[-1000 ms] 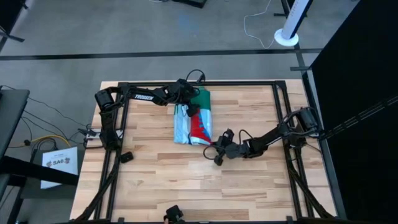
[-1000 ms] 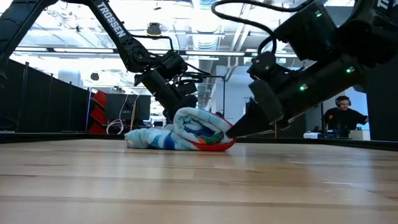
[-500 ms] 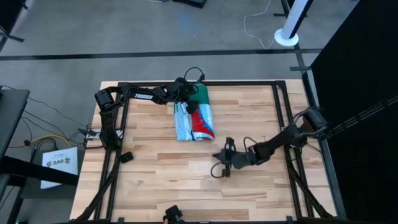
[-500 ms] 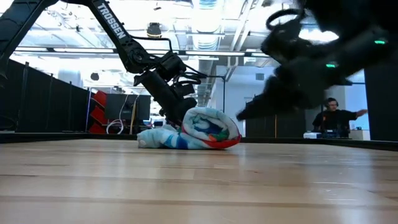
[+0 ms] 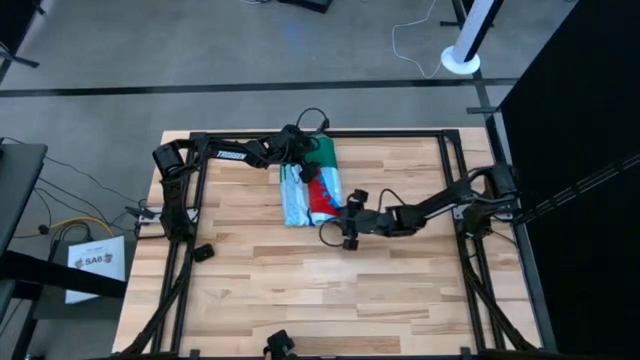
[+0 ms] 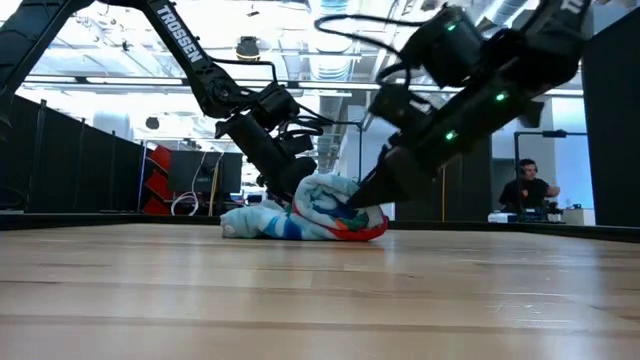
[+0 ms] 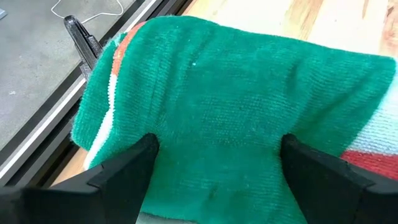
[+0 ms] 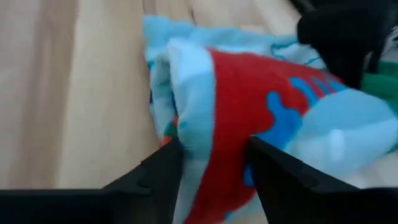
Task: Roll towel
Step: Roll the multicolor dinosaur print towel
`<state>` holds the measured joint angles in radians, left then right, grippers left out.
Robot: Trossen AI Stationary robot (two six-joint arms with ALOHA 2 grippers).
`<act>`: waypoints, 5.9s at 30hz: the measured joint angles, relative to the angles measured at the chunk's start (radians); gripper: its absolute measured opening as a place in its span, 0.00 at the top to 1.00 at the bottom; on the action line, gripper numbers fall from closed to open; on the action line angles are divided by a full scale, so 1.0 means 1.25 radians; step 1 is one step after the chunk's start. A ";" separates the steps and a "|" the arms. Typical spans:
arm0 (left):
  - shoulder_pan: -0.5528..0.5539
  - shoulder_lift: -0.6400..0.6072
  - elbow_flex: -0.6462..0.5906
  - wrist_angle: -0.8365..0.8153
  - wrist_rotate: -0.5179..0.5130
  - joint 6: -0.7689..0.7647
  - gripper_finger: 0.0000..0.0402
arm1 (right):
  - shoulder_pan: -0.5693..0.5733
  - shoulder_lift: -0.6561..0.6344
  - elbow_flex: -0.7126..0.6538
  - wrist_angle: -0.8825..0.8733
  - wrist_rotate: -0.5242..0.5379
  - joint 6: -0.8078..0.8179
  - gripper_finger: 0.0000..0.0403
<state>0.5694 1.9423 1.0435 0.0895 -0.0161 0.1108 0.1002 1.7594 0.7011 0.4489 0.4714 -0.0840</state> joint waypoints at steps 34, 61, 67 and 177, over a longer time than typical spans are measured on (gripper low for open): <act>0.009 0.000 -0.001 -0.001 -0.014 -0.038 0.24 | 0.174 0.033 0.061 -0.140 -0.074 0.034 0.83; -0.044 -0.049 -0.004 -0.030 0.100 0.093 0.24 | -0.271 0.000 0.020 0.244 -0.569 -0.067 0.73; -0.046 -0.051 -0.003 -0.026 0.112 0.071 0.24 | -0.259 0.150 0.083 0.260 -0.591 -0.057 0.97; -0.224 0.071 0.459 -0.711 -0.006 0.265 0.24 | -0.284 -0.212 -0.014 -0.328 -0.377 -0.045 0.54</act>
<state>0.2892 2.0313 1.6176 -0.7989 -0.0231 0.4423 -0.2546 1.4940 0.6830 0.0386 0.0006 -0.1406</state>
